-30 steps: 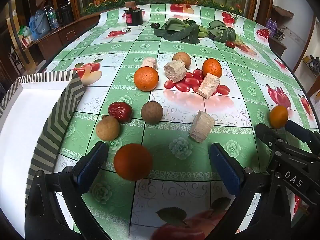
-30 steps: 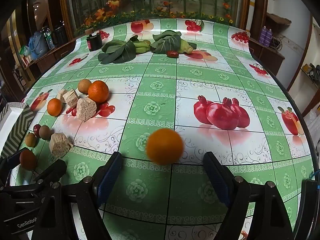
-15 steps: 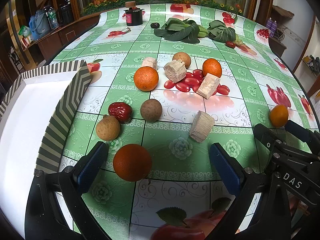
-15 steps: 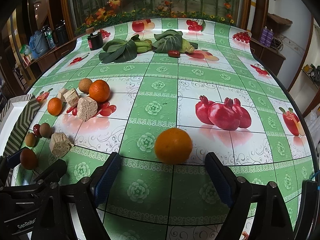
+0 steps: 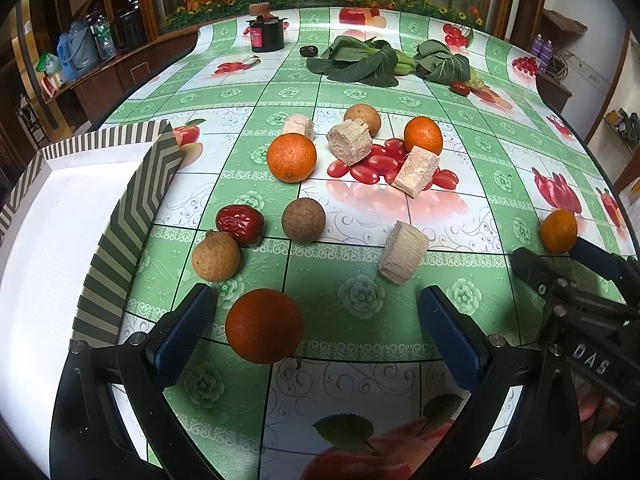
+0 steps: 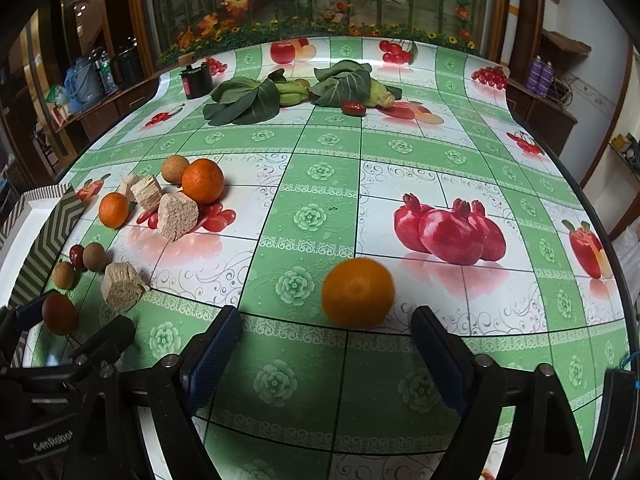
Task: Organize fruits
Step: 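Move the left tool toward the beige block while the right tool approaches an orange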
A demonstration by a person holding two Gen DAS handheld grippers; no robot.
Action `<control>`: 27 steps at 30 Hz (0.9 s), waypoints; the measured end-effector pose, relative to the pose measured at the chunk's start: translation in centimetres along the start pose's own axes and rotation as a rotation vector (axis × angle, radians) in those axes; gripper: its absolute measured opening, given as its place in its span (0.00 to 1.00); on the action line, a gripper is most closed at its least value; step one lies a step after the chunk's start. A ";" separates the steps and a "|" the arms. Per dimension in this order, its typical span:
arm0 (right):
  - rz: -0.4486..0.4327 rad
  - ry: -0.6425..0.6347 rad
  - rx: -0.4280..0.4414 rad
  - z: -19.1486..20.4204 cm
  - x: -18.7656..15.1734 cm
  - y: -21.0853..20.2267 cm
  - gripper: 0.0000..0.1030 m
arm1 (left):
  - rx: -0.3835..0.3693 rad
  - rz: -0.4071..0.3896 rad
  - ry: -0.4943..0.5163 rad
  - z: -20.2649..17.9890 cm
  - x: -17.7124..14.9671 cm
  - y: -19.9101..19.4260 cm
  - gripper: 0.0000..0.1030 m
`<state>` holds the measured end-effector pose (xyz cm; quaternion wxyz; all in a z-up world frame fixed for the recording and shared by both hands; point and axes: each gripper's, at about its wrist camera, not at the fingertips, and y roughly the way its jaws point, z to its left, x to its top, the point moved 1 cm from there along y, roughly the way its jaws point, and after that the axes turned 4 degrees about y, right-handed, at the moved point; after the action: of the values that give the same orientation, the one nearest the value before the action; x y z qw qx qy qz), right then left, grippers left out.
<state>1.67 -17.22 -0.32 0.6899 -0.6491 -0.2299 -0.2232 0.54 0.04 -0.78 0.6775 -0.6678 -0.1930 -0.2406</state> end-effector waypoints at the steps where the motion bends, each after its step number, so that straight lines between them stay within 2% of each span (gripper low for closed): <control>1: 0.001 0.000 0.003 -0.2 0.0 -0.1 0.76 | -0.002 0.005 0.004 0.1 0.0 0.0 1.00; 3: 0.008 0.011 0.021 -0.6 0.0 -0.5 0.66 | -0.002 0.017 0.009 -0.1 -0.2 -0.3 1.00; 4: 0.010 0.024 0.041 -0.9 0.0 -0.7 0.66 | 0.000 0.019 0.011 -0.1 -0.2 -0.4 1.00; 7: -0.015 0.063 0.110 -1.7 0.0 -2.2 0.66 | 0.007 0.004 0.026 -0.3 -0.5 -1.0 1.00; 12: -0.076 0.072 0.126 -3.3 -0.1 -5.0 0.66 | -0.013 -0.043 0.013 0.5 -0.7 -3.3 1.00; 20: -0.110 0.113 0.194 -5.3 -1.1 -7.6 0.66 | -0.017 -0.111 0.018 0.3 -1.0 -6.6 0.99; 27: -0.111 0.085 0.181 -4.6 -1.7 -8.4 0.66 | -0.024 -0.124 0.020 0.3 -1.4 -7.6 0.99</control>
<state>-4.60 -22.30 5.06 0.7415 -0.5604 -0.2550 -0.2668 -4.96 0.48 4.58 0.6551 -0.6602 -0.2242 -0.2910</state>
